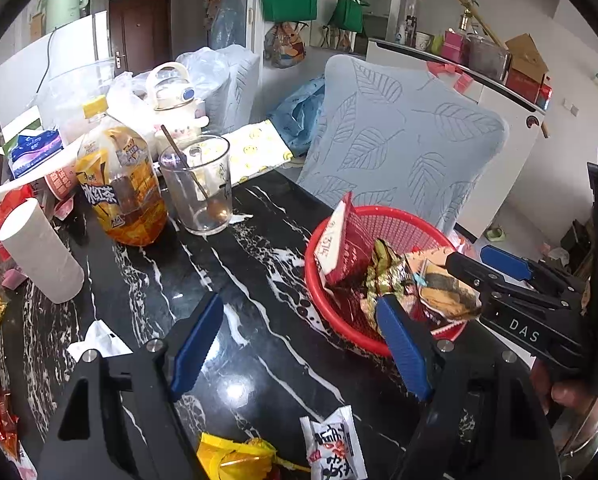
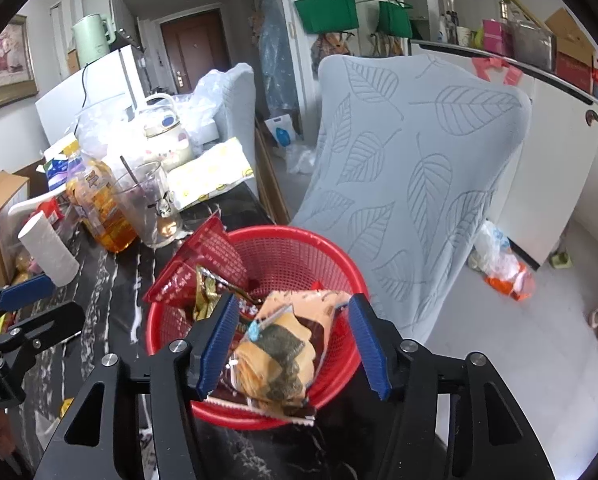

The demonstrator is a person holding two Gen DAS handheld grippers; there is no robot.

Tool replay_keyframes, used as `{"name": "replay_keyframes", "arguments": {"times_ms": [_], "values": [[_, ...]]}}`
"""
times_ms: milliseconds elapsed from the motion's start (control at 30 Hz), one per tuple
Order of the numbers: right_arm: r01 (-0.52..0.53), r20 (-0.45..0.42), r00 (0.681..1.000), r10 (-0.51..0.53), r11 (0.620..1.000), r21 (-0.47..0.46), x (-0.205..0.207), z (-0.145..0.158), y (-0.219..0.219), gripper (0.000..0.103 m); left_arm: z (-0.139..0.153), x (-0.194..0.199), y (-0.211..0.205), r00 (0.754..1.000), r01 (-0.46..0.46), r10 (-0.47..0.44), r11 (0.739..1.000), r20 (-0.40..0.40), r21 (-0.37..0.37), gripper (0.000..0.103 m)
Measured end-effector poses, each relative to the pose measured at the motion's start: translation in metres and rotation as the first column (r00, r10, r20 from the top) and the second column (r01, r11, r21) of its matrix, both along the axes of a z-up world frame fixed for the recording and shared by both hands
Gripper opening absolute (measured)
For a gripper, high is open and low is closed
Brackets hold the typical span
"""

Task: Organize snacks
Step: 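Open the right tool to drop the seaweed packet into the red basket, then withdraw both open tools from the basket toward the remaining snacks on the table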

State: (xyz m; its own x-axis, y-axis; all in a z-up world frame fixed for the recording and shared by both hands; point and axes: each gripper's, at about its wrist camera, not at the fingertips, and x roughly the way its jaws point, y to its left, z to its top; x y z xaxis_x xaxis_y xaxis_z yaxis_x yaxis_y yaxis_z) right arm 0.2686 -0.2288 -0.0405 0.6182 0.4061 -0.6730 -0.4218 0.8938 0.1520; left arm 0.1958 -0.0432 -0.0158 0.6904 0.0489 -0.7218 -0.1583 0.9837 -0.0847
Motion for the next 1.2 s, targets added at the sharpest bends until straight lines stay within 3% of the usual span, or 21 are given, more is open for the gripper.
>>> {"name": "replay_keyframes", "arguments": {"times_ms": [400,833,1200], "values": [[0.004,-0.002,1.0,-0.004,1.0,-0.003,-0.032,0.011,-0.013,0.057,0.02,-0.027,-0.016,0.999,0.028,-0.029,0.999,0.032,0.028,0.079],[-0.004,0.084,0.996,0.003,1.0,0.012,-0.08,0.052,-0.018,0.059,0.054,-0.074,-0.019,0.992,0.03,-0.037,0.998,0.122,0.055,0.079],[-0.023,0.161,0.987,0.02,0.999,0.022,-0.138,0.081,-0.016,0.07,0.066,-0.12,-0.016,0.983,0.041,-0.052,0.997,0.174,0.064,0.079]]}}
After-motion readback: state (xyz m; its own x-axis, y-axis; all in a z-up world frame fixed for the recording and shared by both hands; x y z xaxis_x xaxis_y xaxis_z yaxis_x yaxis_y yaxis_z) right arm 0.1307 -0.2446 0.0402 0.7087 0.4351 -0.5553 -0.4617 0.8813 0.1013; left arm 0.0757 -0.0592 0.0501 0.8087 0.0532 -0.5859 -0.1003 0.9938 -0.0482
